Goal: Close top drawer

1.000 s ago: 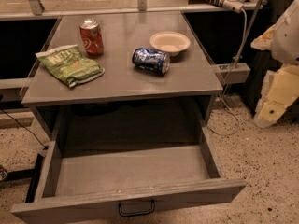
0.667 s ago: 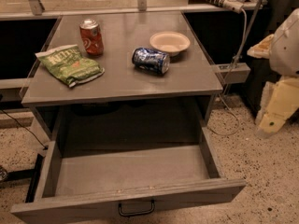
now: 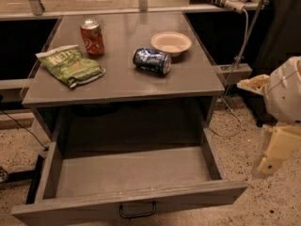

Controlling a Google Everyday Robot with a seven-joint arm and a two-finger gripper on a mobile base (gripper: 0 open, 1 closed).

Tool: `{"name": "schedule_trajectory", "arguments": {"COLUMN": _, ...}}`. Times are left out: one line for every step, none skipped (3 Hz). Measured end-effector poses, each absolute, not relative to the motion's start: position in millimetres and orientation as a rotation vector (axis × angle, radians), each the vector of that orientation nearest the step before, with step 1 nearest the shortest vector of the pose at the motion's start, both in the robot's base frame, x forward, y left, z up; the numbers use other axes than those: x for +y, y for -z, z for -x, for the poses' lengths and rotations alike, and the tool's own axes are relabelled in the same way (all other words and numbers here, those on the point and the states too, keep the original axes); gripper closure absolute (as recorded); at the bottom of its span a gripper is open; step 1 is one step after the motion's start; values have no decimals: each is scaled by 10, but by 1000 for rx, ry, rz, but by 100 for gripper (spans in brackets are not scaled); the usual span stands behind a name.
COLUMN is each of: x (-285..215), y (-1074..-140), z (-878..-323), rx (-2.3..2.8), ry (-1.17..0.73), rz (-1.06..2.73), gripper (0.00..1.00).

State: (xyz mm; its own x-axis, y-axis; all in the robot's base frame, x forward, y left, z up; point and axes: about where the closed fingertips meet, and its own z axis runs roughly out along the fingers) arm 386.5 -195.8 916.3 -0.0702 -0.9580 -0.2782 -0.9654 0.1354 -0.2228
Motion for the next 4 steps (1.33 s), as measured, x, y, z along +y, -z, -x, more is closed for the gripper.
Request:
{"name": "schedule_trajectory", "arguments": {"x": -1952, "y": -8804, "z": -3628, "rx": 2003, "ry": -101, "rz": 1854, "gripper": 19}}
{"name": "schedule_trajectory", "arguments": {"x": -1941, "y": -8346, "z": -3462, "rx": 1964, "ry": -191, "rz": 1837, "gripper": 42}}
{"name": "schedule_trajectory", "arguments": {"x": -1867, "y": -7931, "z": -3342, "rx": 1953, "ry": -320, "rz": 1825, "gripper": 65}}
{"name": "schedule_trajectory", "arguments": {"x": -1860, "y": -7897, "z": -3328, "rx": 1953, "ry": -331, "rz": 1826, "gripper": 88}}
